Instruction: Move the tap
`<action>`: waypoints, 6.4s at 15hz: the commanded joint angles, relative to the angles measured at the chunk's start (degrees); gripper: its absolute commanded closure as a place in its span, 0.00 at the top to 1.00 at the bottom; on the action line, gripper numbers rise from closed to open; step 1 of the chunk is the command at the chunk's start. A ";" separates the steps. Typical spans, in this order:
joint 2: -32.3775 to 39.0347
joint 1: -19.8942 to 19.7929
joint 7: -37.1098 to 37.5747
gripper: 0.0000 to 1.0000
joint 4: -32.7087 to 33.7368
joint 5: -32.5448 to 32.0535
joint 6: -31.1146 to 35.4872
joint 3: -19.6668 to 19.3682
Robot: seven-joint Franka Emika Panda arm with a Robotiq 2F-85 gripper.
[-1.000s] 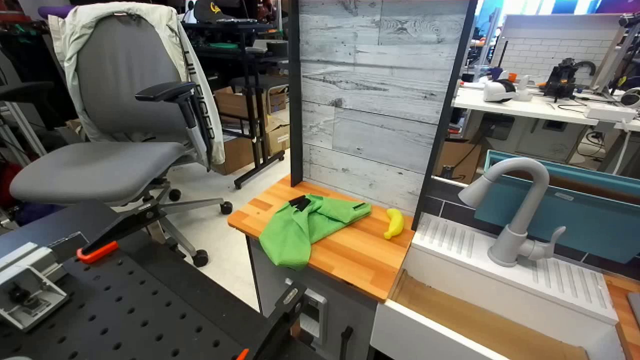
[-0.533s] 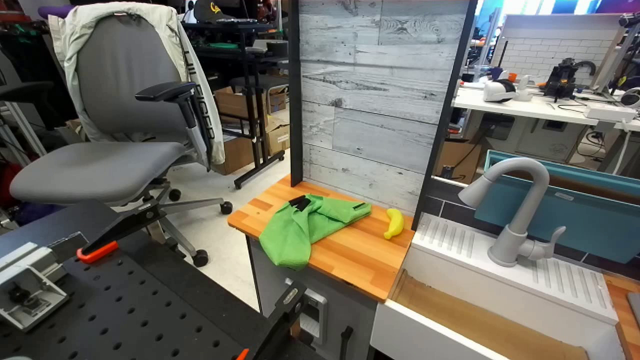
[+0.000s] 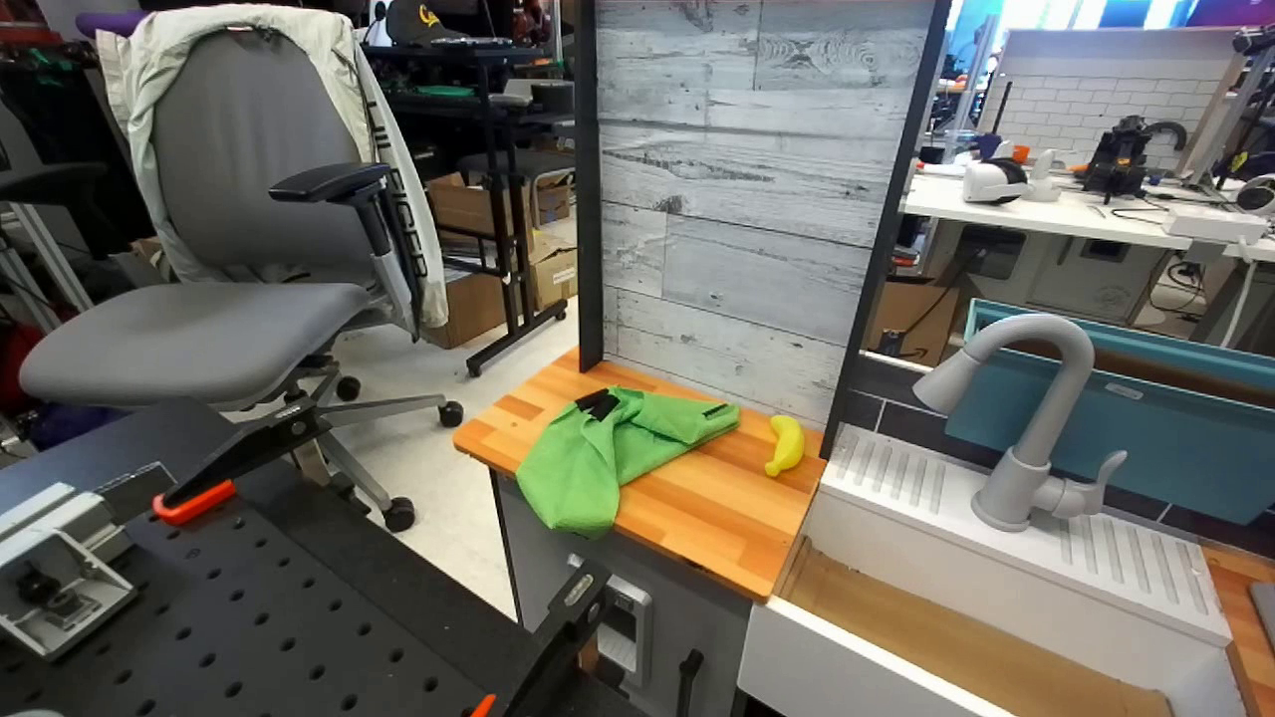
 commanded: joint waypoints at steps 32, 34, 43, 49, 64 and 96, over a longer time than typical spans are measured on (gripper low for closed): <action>60.59 -8.96 13.43 1.00 40.77 -8.00 19.64 -14.94; 63.27 -9.46 15.11 1.00 43.65 -7.40 18.73 -15.31; 72.85 -12.27 22.05 1.00 53.54 -6.62 18.97 -15.95; 78.01 -13.74 25.38 0.75 59.27 -6.77 19.82 -15.86; 80.97 -14.30 14.63 0.06 62.46 -12.44 20.40 -18.27; 76.33 -19.70 -24.16 1.00 57.53 -18.61 22.31 -15.72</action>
